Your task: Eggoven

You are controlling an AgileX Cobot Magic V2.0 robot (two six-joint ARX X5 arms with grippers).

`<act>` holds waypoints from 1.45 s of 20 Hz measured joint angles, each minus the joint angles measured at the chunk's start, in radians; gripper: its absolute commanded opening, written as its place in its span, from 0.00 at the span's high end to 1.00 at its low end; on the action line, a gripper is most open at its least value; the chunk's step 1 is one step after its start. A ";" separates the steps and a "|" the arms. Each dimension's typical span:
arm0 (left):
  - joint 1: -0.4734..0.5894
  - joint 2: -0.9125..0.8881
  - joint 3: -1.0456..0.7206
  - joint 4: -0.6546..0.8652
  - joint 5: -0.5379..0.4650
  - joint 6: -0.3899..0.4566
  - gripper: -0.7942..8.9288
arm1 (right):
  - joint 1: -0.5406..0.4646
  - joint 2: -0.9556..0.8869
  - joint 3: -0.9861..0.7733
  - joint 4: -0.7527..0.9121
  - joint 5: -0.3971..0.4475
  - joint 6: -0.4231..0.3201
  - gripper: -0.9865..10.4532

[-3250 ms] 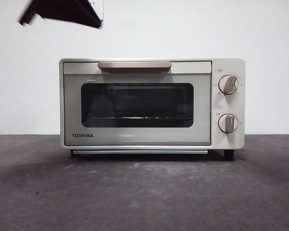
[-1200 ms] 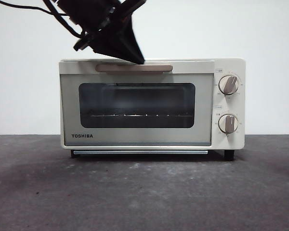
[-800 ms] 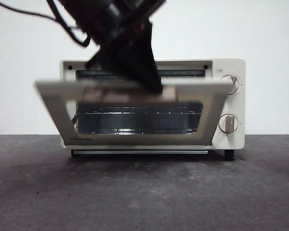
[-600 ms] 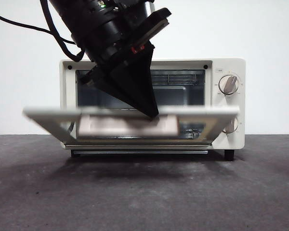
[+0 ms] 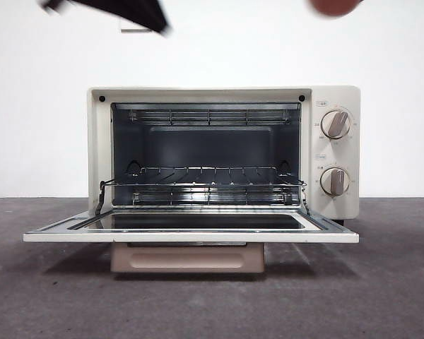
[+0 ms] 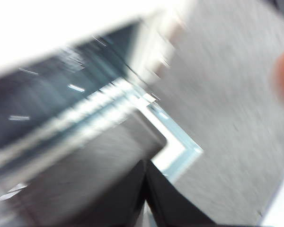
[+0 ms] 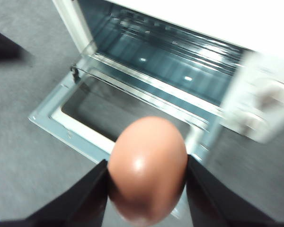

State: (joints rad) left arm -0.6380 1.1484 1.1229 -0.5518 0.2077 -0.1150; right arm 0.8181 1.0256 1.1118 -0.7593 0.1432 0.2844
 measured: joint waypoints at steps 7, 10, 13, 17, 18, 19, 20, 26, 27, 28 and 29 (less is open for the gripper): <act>0.228 -0.343 -0.138 -0.112 0.071 0.018 0.91 | -0.053 0.269 0.000 0.260 -0.090 0.000 0.91; 0.295 -0.434 -0.199 -0.130 0.132 0.020 0.91 | -0.069 0.335 0.000 0.320 -0.097 0.000 0.91; 0.355 -0.511 -0.245 -0.148 0.190 0.019 0.91 | -0.084 0.395 0.000 0.362 -0.097 0.000 0.91; 0.406 -0.584 -0.287 -0.196 0.217 0.022 0.91 | -0.103 0.474 0.000 0.420 -0.098 0.000 0.91; 0.412 -0.593 -0.289 -0.217 0.217 0.026 0.91 | -0.109 0.493 0.000 0.437 -0.098 0.000 0.91; 0.415 -0.598 -0.289 -0.233 0.217 0.029 0.91 | -0.115 0.508 0.000 0.452 -0.098 0.000 0.91; 0.415 -0.605 -0.290 -0.248 0.217 0.032 0.91 | -0.123 0.524 0.000 0.468 -0.098 0.000 0.91; 0.415 -0.626 -0.290 -0.273 0.218 0.046 0.91 | -0.172 0.595 0.000 0.545 -0.091 0.000 0.91; 0.415 -0.626 -0.290 -0.274 0.218 0.046 0.91 | -0.175 0.603 0.000 0.547 -0.091 0.000 0.91; 0.415 -0.626 -0.290 -0.275 0.218 0.046 0.91 | -0.175 0.610 0.000 0.553 -0.092 0.000 0.91; 0.415 -0.626 -0.290 -0.275 0.218 0.046 0.91 | -0.175 0.616 0.000 0.560 -0.093 0.000 0.91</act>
State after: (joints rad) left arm -0.2226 0.5224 0.8326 -0.8265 0.4255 -0.0689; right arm 0.6430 1.6421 1.1114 -0.1997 0.0498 0.2844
